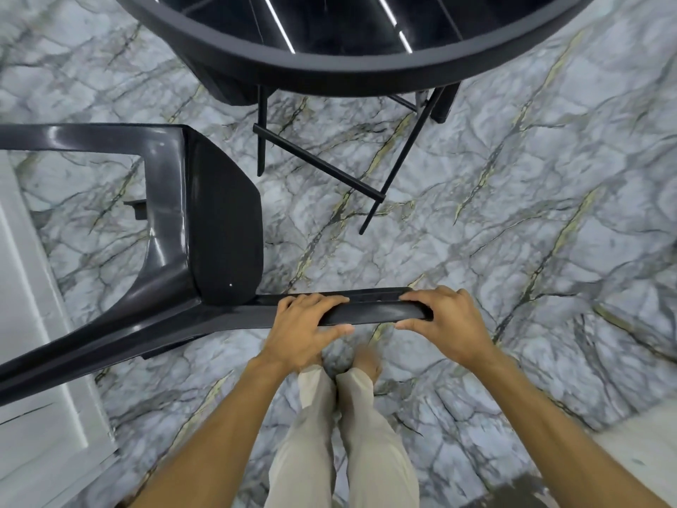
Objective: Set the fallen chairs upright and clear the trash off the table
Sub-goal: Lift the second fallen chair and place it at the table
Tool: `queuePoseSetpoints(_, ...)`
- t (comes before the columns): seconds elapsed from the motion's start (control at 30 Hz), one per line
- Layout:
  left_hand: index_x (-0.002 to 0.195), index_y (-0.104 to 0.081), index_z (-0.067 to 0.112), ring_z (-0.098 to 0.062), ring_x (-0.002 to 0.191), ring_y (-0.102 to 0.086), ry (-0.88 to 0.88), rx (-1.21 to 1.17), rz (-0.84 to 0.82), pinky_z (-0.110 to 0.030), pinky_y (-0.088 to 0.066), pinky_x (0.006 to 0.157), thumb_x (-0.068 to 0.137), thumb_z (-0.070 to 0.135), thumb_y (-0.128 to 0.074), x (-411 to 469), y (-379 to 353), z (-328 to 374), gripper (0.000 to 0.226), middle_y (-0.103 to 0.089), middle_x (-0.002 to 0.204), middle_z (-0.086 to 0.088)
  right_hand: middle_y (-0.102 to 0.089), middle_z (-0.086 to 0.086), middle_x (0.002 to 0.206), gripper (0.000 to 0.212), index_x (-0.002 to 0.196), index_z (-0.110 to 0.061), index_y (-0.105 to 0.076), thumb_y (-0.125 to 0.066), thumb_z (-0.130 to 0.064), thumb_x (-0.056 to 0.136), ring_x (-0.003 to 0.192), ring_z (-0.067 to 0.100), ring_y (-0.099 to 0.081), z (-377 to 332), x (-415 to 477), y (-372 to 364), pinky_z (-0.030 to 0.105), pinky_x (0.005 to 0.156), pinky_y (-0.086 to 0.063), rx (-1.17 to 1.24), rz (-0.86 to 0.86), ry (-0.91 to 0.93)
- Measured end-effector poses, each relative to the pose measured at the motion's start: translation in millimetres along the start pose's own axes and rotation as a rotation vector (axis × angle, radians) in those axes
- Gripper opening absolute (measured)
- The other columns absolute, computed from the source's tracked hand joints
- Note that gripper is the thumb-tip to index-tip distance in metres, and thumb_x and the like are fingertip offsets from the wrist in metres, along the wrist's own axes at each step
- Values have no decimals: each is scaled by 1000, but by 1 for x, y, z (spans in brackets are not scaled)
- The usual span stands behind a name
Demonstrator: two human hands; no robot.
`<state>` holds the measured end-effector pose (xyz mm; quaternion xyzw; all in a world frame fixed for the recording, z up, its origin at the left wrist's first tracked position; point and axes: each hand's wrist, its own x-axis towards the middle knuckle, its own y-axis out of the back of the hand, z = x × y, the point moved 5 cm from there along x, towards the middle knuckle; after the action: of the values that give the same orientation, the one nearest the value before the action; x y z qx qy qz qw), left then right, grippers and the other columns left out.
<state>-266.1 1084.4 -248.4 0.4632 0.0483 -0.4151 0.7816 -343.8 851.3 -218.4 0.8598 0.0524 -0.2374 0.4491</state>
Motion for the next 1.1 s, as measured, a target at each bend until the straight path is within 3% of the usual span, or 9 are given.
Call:
queuePoseSetpoints(0.17,130,-58,38,-7,115,-56,-103,-115,16,-36,-37,103,85,64,-55,-24,27,64,52,-64,122,16,-72,-7,101,47,121,-30,-67,-74,-49,80,96,15,-60,-34,-42,48,32,79,-33,-15,12,60)
queuePoseSetpoints(0.3,123,-65,34,0,104,-60,-138,-227,86,-30,-46,93,82,55,-69,-52,52,105,46,-68,113,17,-74,-5,107,43,119,-25,-69,-77,-42,80,99,19,-67,-65,-77,87,37,86,-44,-15,43,132)
queuePoseSetpoints(0.43,117,-69,30,6,94,-60,-137,-357,108,-18,-46,83,80,48,-75,-87,80,134,41,-67,103,22,-75,-7,106,41,117,-25,-70,-78,-40,80,95,16,-68,-94,-115,122,33,84,-40,-13,106,166)
queuePoseSetpoints(0.53,115,-71,25,1,94,-63,-119,-409,104,-22,-49,85,79,40,-79,-113,98,145,40,-69,102,18,-74,-10,108,39,116,-24,-70,-78,-38,80,95,9,-65,-111,-142,139,25,86,-38,91,107,150)
queuePoseSetpoints(0.67,112,-73,24,2,98,-65,-72,-432,135,-23,-51,88,76,34,-83,-143,122,140,39,-73,103,14,-66,-23,107,35,116,-21,-71,-75,-35,84,96,-15,-57,-127,-167,150,2,85,-39,315,113,119)
queuePoseSetpoints(0.73,109,-74,25,2,98,-66,-51,-458,147,-19,-50,87,73,37,-85,-158,134,132,40,-73,102,16,-62,-33,105,35,119,-26,-69,-68,-41,87,97,-18,-56,-138,-180,149,2,81,-40,376,108,135)
queuePoseSetpoints(0.93,93,-72,43,-3,92,-68,-45,-549,234,-11,-47,79,66,51,-84,-201,175,110,30,-73,94,17,-66,-31,109,36,122,-39,-62,-54,-56,91,104,-7,-61,-174,-202,136,7,82,-43,540,83,174)
queuePoseSetpoints(1.0,93,-72,44,-5,92,-68,-61,-565,248,-14,-48,80,66,53,-82,-214,188,100,30,-73,96,16,-66,-30,110,36,119,-43,-62,-54,-62,89,104,-3,-63,-183,-208,132,11,83,-46,555,94,173)
queuePoseSetpoints(1.1,93,-73,38,-12,94,-68,-68,-591,278,-25,-51,83,66,54,-81,-233,204,81,32,-73,96,10,-68,-26,110,43,120,-35,-67,-58,-60,87,103,0,-64,-190,-219,124,14,83,-48,567,116,164)
